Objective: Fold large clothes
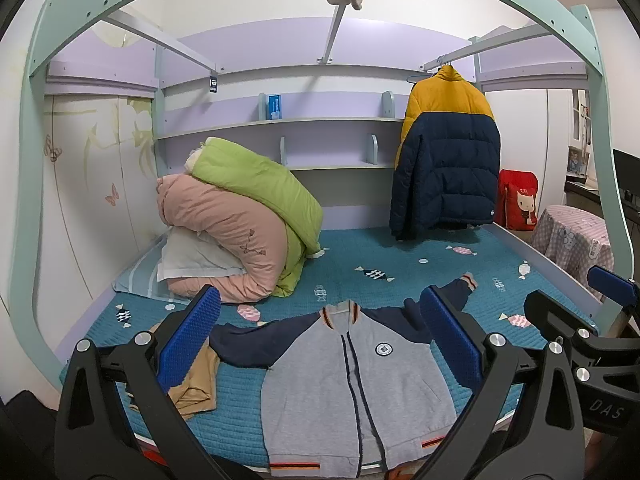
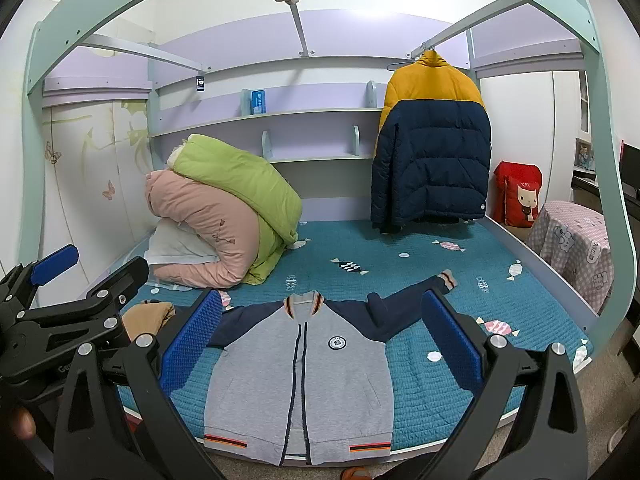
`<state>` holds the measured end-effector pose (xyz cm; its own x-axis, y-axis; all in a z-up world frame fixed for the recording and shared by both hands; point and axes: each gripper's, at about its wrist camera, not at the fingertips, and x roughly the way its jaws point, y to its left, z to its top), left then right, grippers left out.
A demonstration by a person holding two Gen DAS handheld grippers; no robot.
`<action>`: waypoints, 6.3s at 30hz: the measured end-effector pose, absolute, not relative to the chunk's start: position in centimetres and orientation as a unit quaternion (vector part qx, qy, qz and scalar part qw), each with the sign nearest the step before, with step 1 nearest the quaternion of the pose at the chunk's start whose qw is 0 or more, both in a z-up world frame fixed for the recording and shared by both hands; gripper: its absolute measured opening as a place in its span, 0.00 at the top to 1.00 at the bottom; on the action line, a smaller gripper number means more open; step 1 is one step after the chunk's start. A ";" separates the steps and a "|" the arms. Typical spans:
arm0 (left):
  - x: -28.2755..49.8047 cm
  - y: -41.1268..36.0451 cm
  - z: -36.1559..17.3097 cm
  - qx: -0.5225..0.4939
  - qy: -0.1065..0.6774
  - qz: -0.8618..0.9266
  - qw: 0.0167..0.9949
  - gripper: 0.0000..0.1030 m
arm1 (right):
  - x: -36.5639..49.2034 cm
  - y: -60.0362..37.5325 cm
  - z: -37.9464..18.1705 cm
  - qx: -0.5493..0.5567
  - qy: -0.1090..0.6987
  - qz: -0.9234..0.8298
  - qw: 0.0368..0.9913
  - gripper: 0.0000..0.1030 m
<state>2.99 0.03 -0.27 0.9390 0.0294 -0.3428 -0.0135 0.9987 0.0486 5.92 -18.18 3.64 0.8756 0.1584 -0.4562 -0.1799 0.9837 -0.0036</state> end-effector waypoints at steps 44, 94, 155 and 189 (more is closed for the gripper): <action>2.9 0.2 0.8 0.020 0.173 0.014 0.985 0.03 | 5.6 -17.4 4.0 -0.025 0.231 0.089 0.969 0.07; 13.8 8.3 -12.4 -0.068 0.288 -0.027 0.955 0.03 | 14.7 -10.4 -7.1 -0.071 0.333 0.162 0.926 0.07; 42.6 29.4 -19.3 -0.176 0.309 0.027 0.934 0.88 | 43.4 8.6 -46.2 0.072 0.647 0.248 0.717 0.85; 51.3 -2.7 -34.5 -0.293 0.424 -0.139 0.845 0.34 | 37.7 -39.4 -38.4 0.282 0.531 0.029 0.798 0.56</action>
